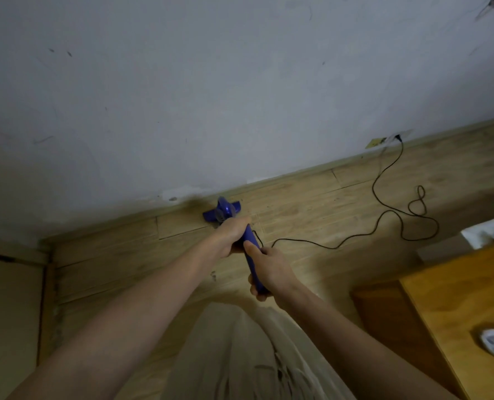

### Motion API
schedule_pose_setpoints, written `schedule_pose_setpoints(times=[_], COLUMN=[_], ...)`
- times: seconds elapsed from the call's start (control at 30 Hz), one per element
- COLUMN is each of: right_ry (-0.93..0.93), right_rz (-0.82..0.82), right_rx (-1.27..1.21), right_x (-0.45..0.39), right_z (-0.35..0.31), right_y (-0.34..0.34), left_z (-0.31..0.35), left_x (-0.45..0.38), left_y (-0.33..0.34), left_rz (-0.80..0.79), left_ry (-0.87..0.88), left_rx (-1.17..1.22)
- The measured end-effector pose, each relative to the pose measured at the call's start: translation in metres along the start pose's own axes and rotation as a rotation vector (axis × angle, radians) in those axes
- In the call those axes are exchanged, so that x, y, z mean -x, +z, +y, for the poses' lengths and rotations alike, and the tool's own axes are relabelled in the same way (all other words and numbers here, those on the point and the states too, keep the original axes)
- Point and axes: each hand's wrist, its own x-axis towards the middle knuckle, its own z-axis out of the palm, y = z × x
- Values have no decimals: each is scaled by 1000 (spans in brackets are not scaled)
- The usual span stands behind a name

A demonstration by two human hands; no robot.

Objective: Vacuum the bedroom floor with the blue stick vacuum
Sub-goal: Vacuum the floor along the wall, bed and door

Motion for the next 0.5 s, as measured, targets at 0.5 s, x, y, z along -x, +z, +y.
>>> schedule_pose_setpoints(times=[0.5], right_ry=[-59], right_rz=[-60], right_rx=[61], right_x=[-21], right_z=[22], right_y=[-21], left_z=[-9], left_x=[-8], left_y=[20], left_rz=[57], left_ry=[25], left_rx=[75])
